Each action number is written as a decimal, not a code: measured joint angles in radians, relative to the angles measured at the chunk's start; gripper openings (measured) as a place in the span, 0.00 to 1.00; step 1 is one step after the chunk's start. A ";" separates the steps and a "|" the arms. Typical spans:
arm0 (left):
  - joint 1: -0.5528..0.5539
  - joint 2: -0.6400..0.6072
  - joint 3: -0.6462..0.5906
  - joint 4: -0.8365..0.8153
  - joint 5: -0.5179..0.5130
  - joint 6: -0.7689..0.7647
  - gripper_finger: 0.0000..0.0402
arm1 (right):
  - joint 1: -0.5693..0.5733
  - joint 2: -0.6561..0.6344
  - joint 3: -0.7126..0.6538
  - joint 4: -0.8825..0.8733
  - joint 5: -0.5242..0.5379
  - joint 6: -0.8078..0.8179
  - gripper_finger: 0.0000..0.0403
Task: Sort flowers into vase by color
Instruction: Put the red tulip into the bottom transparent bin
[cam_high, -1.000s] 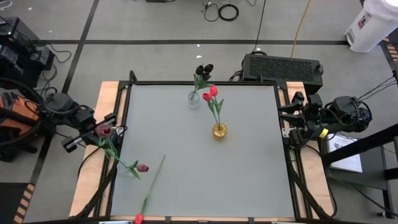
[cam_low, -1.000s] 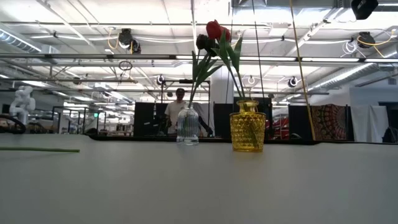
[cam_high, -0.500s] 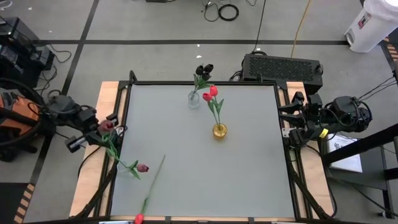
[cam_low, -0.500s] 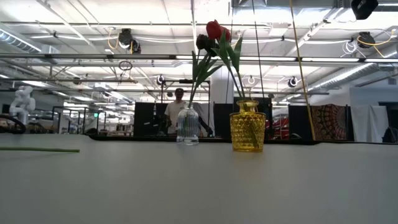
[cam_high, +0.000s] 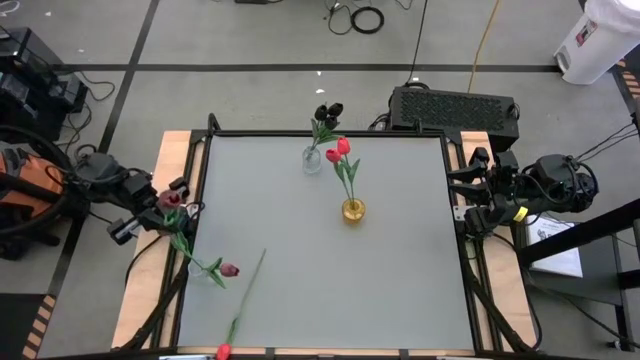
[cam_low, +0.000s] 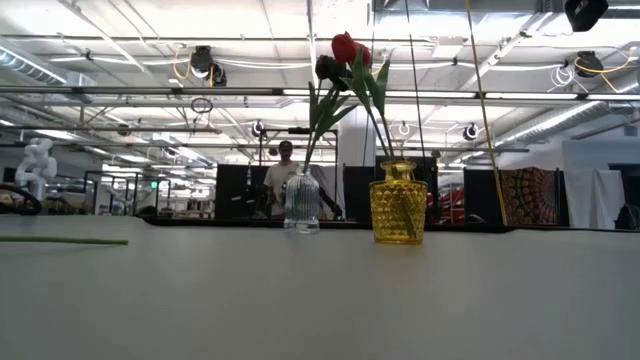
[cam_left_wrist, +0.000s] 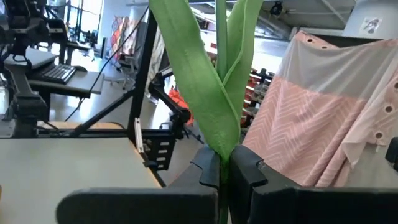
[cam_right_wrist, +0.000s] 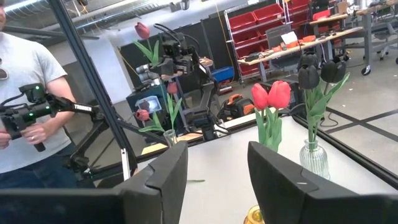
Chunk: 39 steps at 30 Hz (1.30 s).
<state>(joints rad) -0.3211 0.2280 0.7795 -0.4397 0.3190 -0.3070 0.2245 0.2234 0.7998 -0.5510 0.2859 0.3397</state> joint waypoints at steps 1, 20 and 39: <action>0.000 -0.008 0.000 -0.011 -0.001 0.003 0.02 | 0.000 0.000 0.000 0.000 0.000 0.000 0.40; 0.000 -0.111 -0.143 0.150 0.020 -0.131 0.02 | 0.000 0.000 0.000 0.000 0.000 0.000 0.40; 0.000 -0.081 -0.148 0.090 0.049 -0.106 0.02 | 0.000 0.000 0.000 0.000 0.000 0.000 0.40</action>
<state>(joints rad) -0.3213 0.1467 0.6319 -0.3499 0.3680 -0.4133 0.2245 0.2234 0.7998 -0.5507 0.2859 0.3393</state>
